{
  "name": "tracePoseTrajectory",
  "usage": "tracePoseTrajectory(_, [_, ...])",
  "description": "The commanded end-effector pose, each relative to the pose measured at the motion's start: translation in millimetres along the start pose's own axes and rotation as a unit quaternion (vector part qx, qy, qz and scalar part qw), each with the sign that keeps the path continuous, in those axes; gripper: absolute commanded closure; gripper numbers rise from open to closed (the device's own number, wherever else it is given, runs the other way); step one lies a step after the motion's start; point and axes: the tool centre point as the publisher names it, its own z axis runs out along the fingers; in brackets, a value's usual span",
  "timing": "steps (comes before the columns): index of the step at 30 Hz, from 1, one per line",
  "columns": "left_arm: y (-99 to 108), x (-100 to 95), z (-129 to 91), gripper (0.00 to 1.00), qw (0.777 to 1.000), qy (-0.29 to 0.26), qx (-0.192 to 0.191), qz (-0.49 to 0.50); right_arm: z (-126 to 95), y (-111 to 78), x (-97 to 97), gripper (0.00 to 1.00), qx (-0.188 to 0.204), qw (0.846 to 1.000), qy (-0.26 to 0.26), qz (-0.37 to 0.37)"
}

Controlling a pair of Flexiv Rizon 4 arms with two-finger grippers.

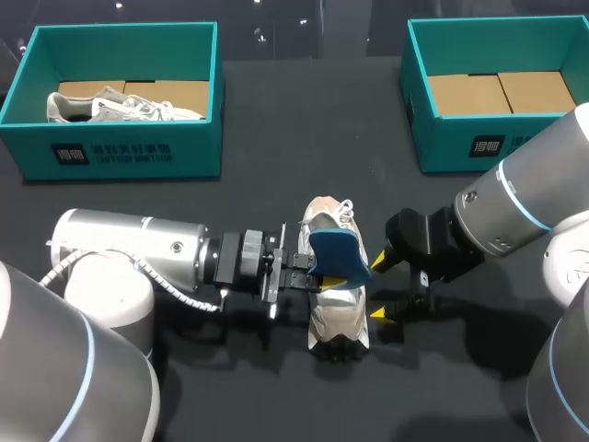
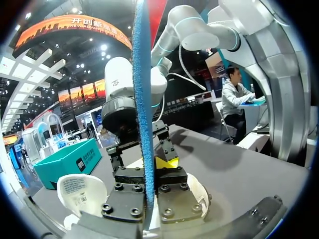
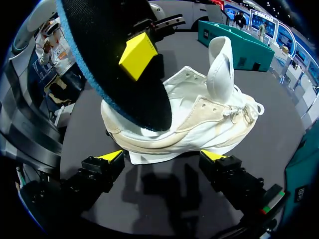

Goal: Take the shoe out of the shoebox, open the shoe tongue, remove and reinsert the insole, then place the shoe into the shoebox

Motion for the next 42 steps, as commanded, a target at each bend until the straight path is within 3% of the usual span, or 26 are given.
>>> tracePoseTrajectory(1, [11,0.8,3,1.0,1.0,-0.005,0.009,0.006,0,0.0,1.6,0.0,0.001,1.0,-0.002,0.0])
tracePoseTrajectory(10, [29,-4.1,8,1.0,0.999,-0.03,0.005,0.019,0,0.0,1.6,0.0,0.001,1.0,-0.002,0.0])
tracePoseTrajectory(23, [55,-18.4,7,1.0,0.997,-0.06,-0.043,0.032,0,0.0,1.6,0.0,0.001,1.0,-0.002,0.0])
tracePoseTrajectory(26, [50,-17.9,5,1.0,0.997,-0.061,-0.041,0.026,0,0.0,1.6,0.0,0.001,1.0,-0.002,0.0])
tracePoseTrajectory(28, [46,-17.2,4,0.81,0.997,-0.06,-0.039,0.023,0,0.0,1.6,0.0,0.001,1.0,-0.002,0.0])
tracePoseTrajectory(34, [33,-16.1,3,0.65,0.997,-0.06,-0.038,0.025,0,0.0,1.6,0.0,0.001,1.0,-0.002,0.0])
tracePoseTrajectory(42, [13,-8.4,6,0.67,0.998,-0.052,-0.031,0.031,0,0.0,1.6,0.0,0.001,1.0,-0.002,0.0])
